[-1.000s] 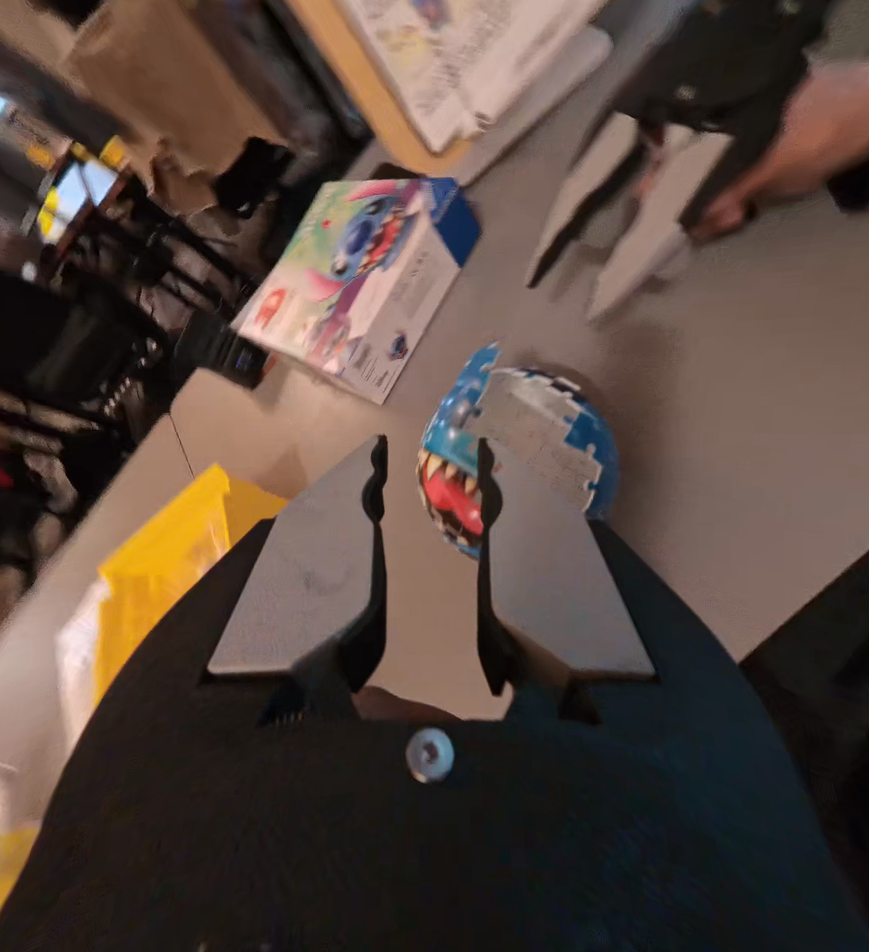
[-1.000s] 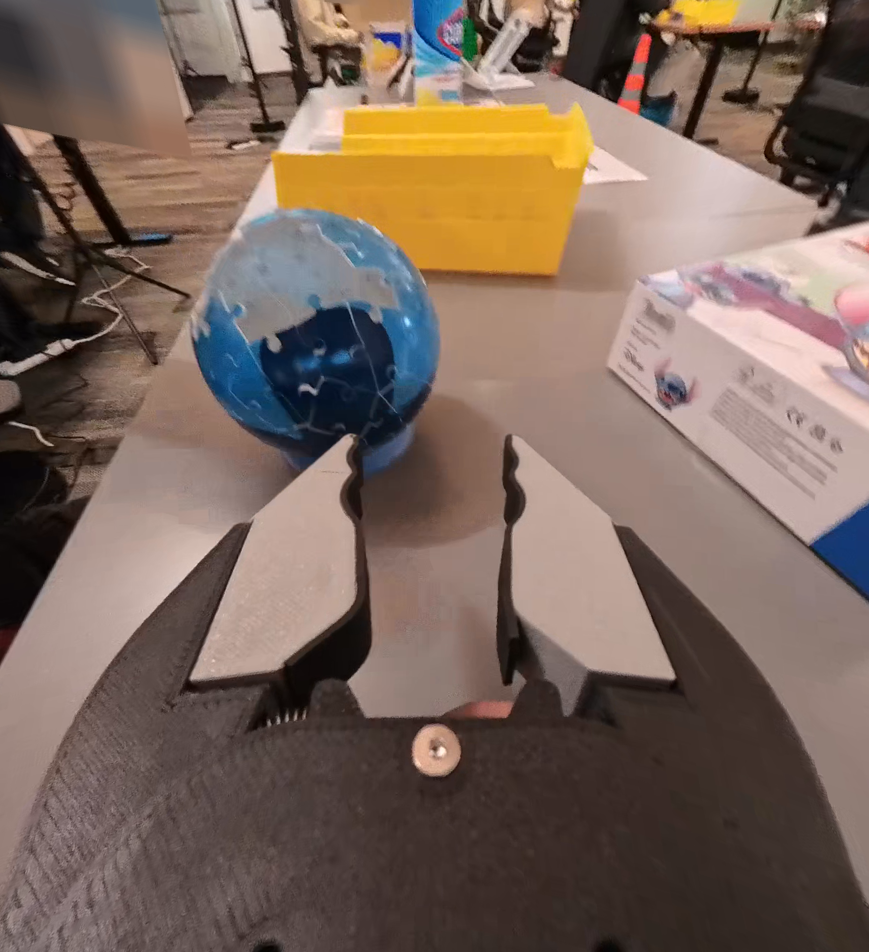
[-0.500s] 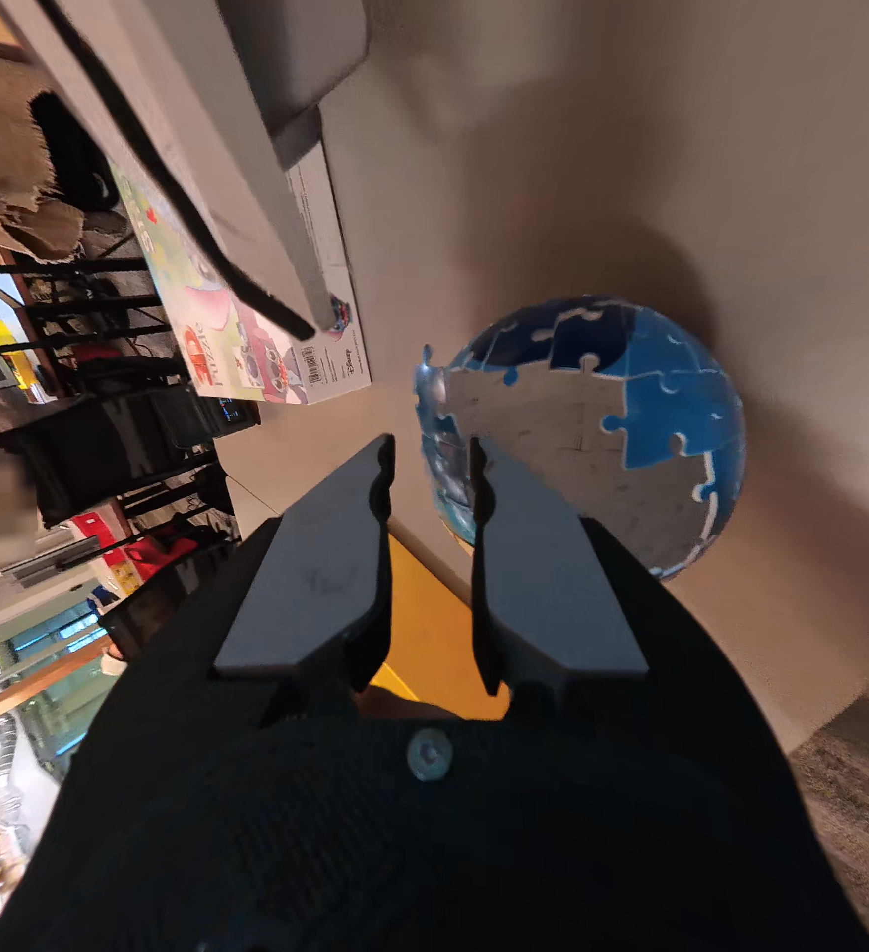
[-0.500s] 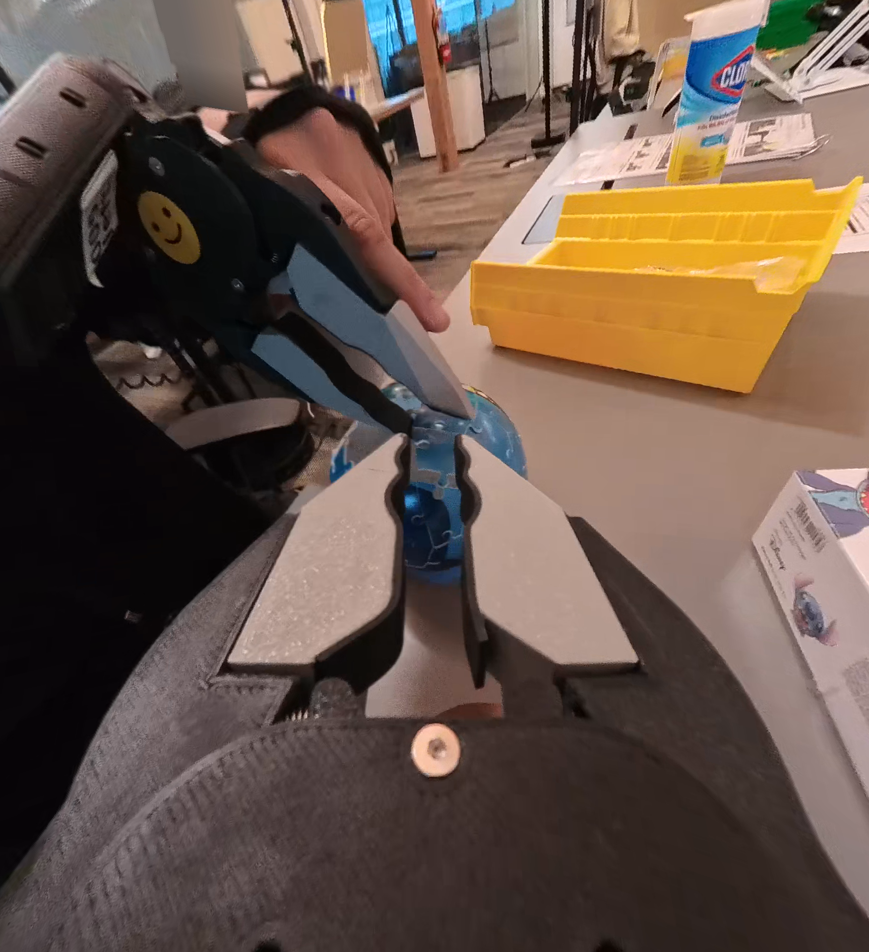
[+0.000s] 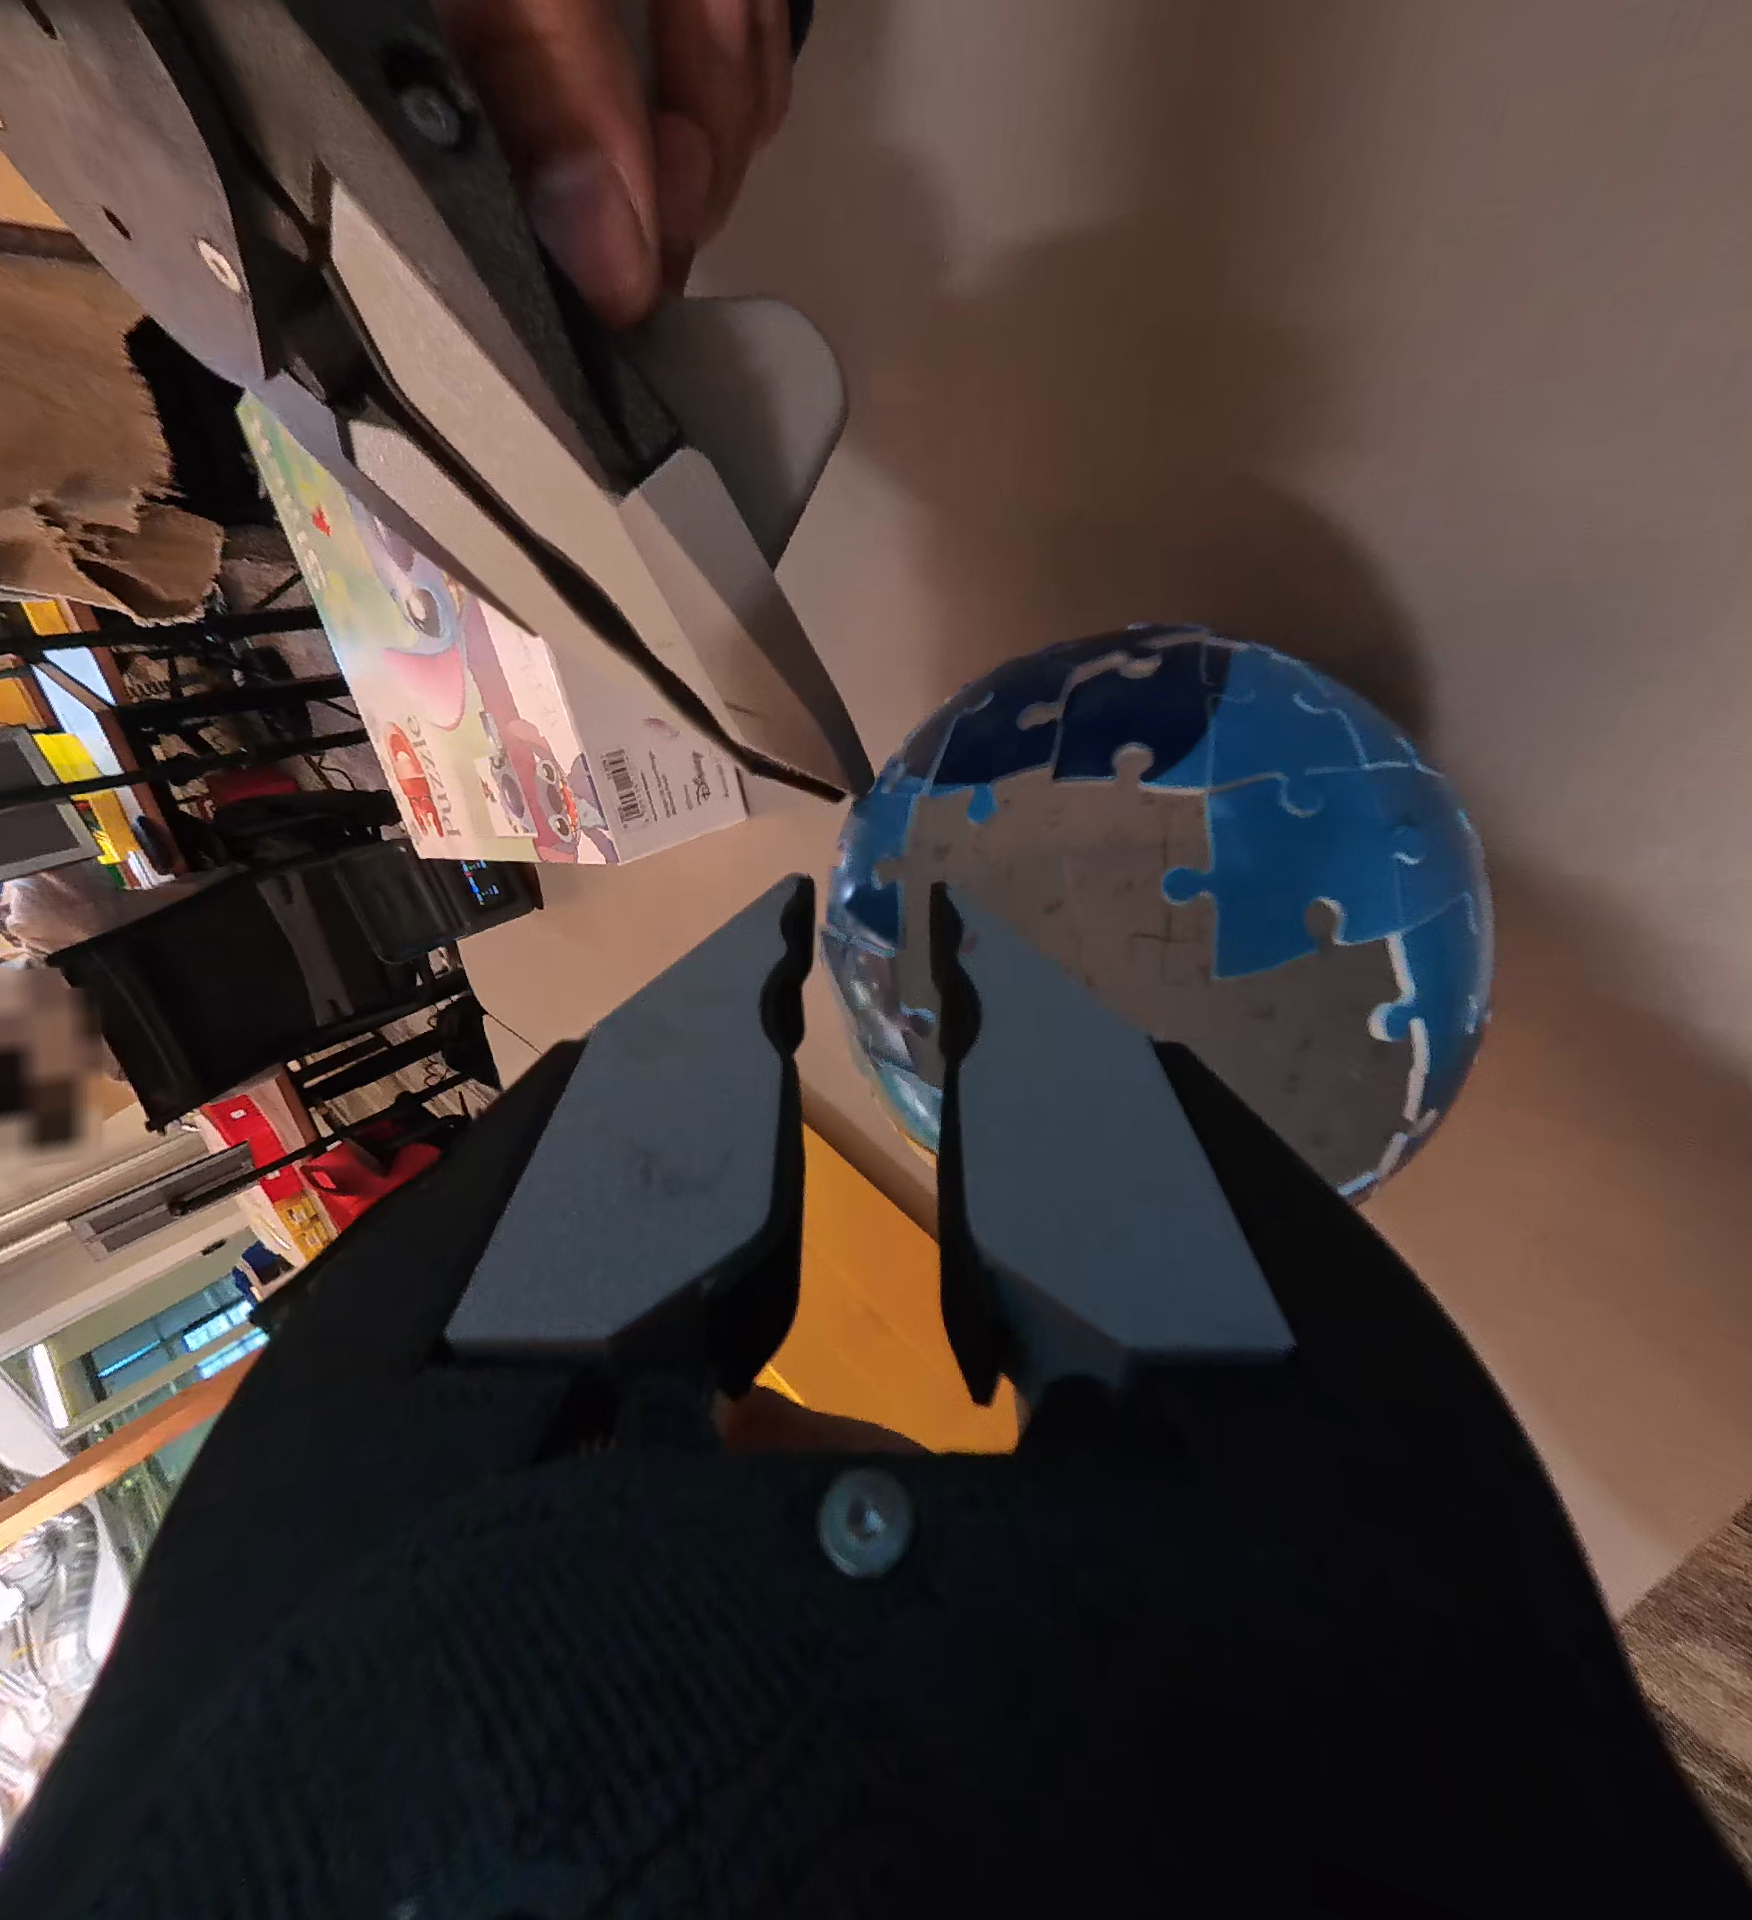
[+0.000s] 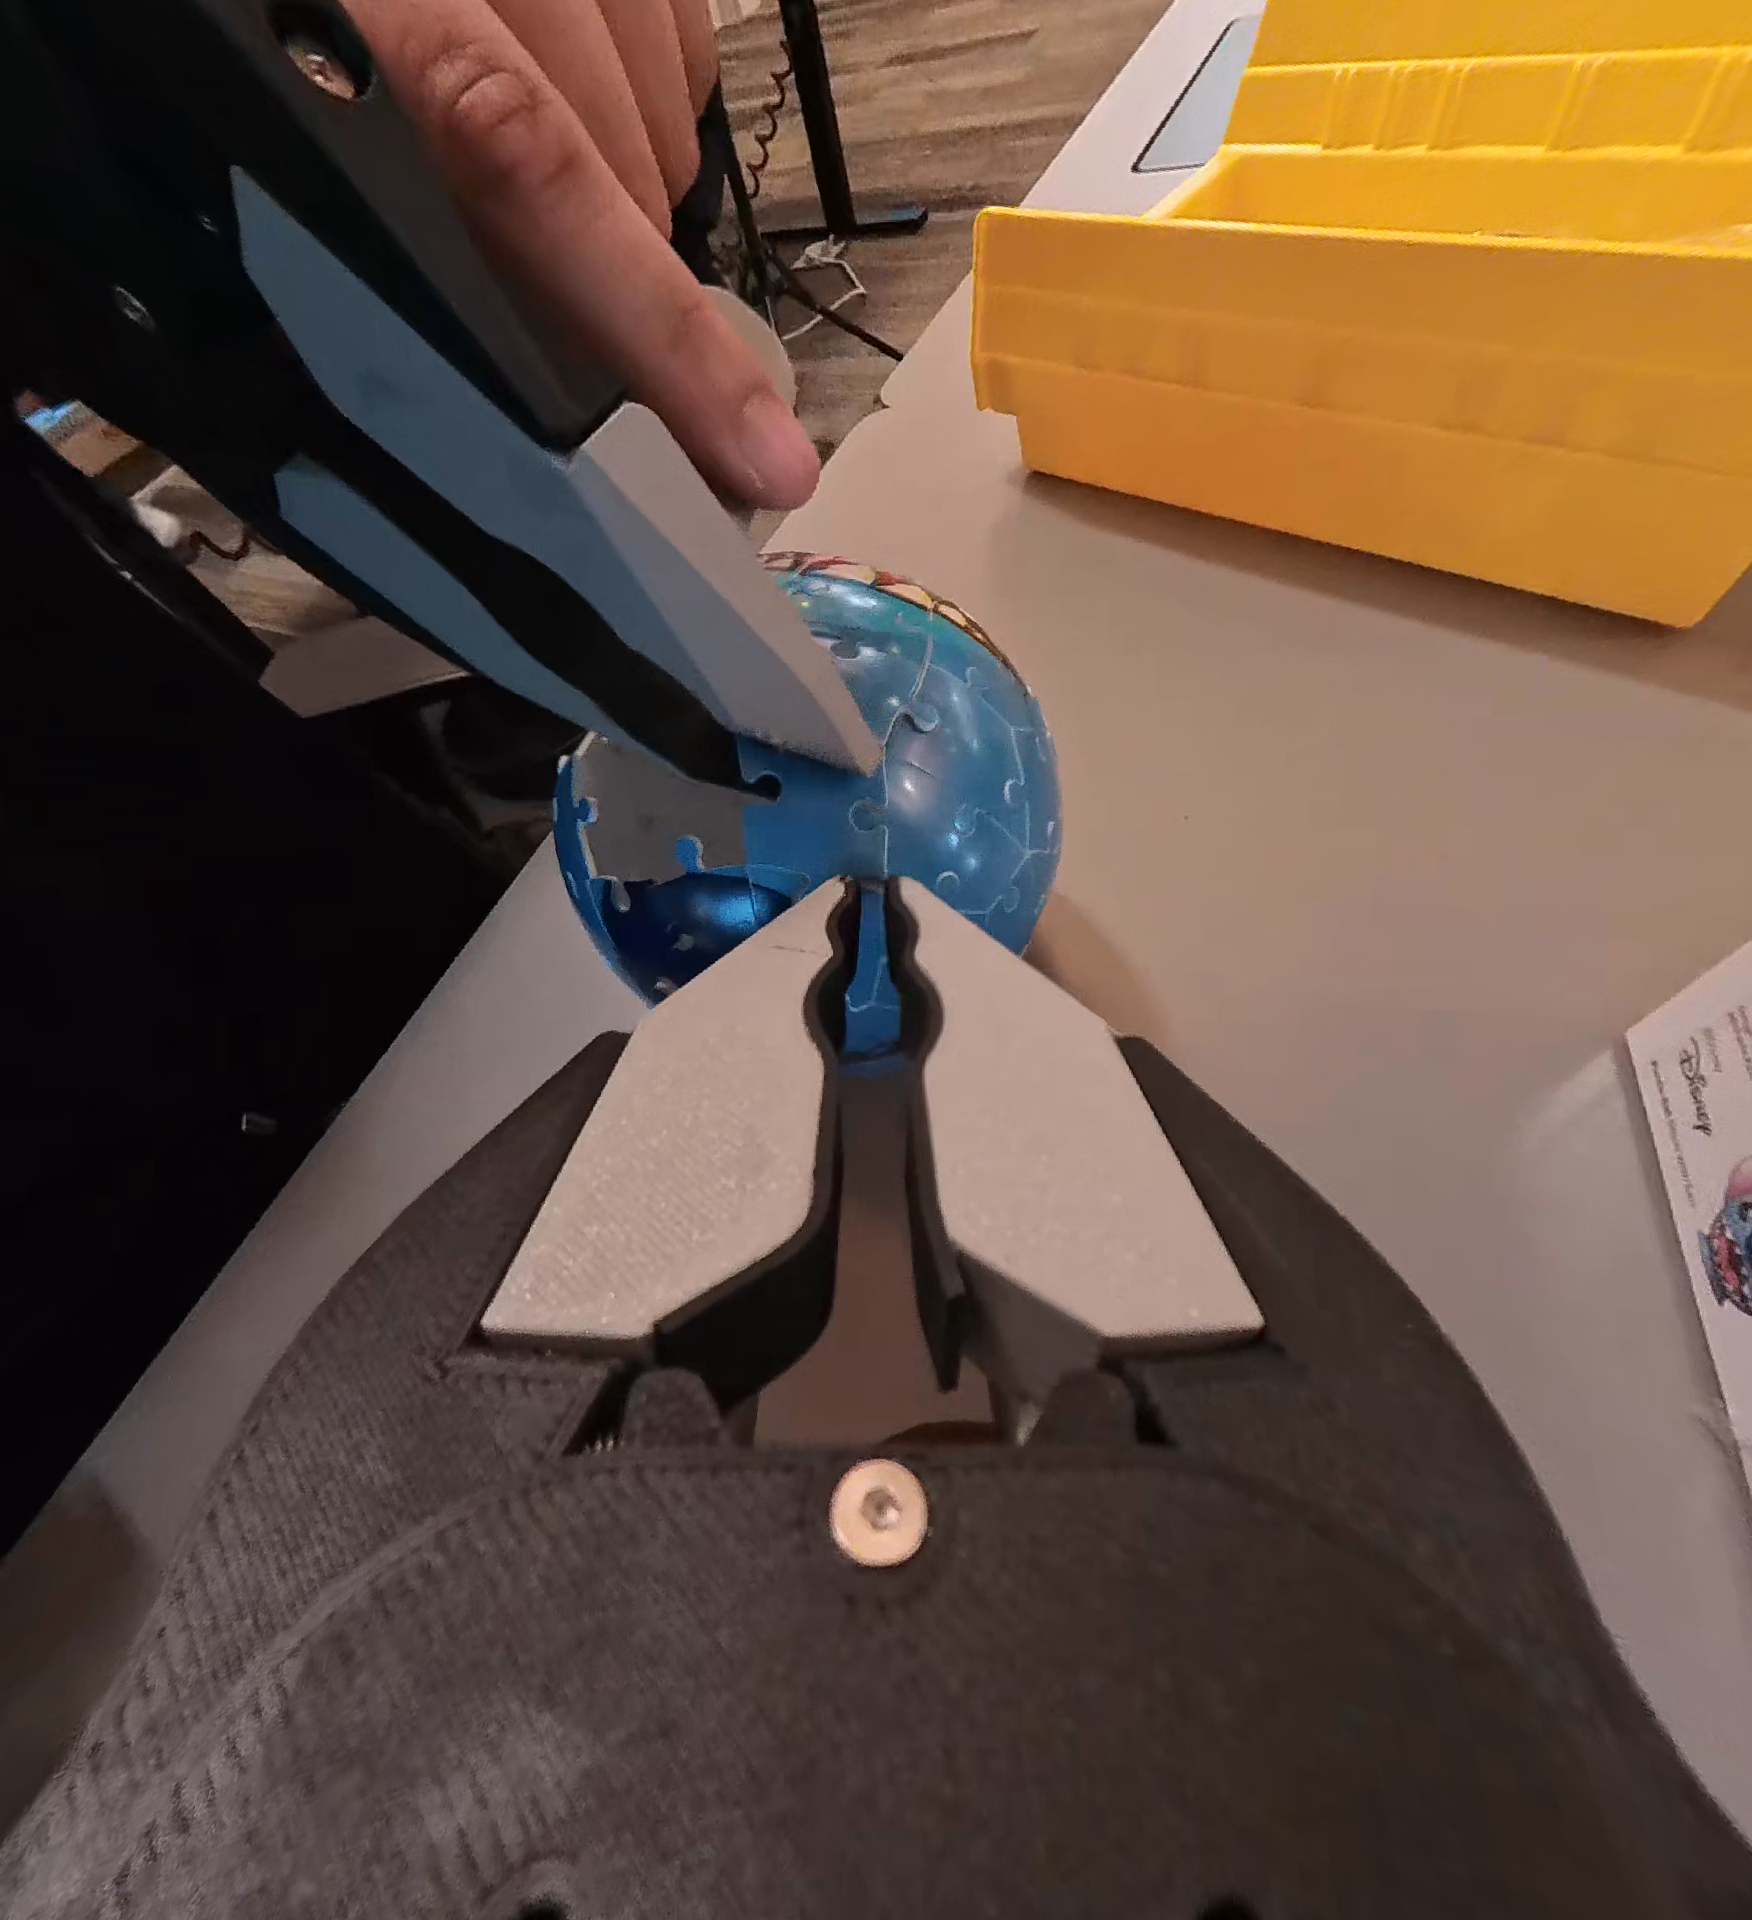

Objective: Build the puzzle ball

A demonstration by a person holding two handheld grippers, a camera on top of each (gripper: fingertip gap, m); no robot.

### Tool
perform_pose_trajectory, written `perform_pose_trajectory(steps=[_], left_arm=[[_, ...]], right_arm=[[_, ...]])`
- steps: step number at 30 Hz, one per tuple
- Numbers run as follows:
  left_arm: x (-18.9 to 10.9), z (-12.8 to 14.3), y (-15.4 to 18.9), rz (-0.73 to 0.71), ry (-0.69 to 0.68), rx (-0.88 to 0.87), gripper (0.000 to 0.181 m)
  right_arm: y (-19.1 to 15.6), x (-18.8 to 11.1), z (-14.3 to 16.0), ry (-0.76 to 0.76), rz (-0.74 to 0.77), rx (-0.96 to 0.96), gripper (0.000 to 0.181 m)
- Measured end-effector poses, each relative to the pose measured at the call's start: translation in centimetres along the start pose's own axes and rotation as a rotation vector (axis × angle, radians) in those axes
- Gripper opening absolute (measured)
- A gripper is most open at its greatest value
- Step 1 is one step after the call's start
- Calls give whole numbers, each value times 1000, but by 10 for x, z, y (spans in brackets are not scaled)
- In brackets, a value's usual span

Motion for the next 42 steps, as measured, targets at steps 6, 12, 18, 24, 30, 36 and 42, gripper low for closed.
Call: perform_pose_trajectory(steps=[6,12,18,24,30,36,42], left_arm=[[-1,-6,1,-1,30,31,13],[4,-3,4,16,7,55,11],[4,-2,8,11,3,125,11],[3,-1,10,30,-1,179,12],[4,1,9,47,18,314,12],[6,2,6,101,66,416,14],[8,0,7,121,58,508,14]], right_arm=[[-6,1,-1,6,-8,-22,1],[-8,7,6,-25,-19,-34,0],[-10,8,4,-26,6,-60,4],[-11,3,1,10,15,-59,12],[-9,4,9,6,51,-90,15],[-2,6,14,35,5,-14,15],[2,5,16,53,-9,17,15]])
Point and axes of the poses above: each gripper's, where its closed fingertips meet, x out along the fingers, z out of its underside, y = z × x across the jaws, the point moved 7 cm from there along -x, back along the fingers, and after that the axes turned 8 degrees about z, right-handed, at the moved point
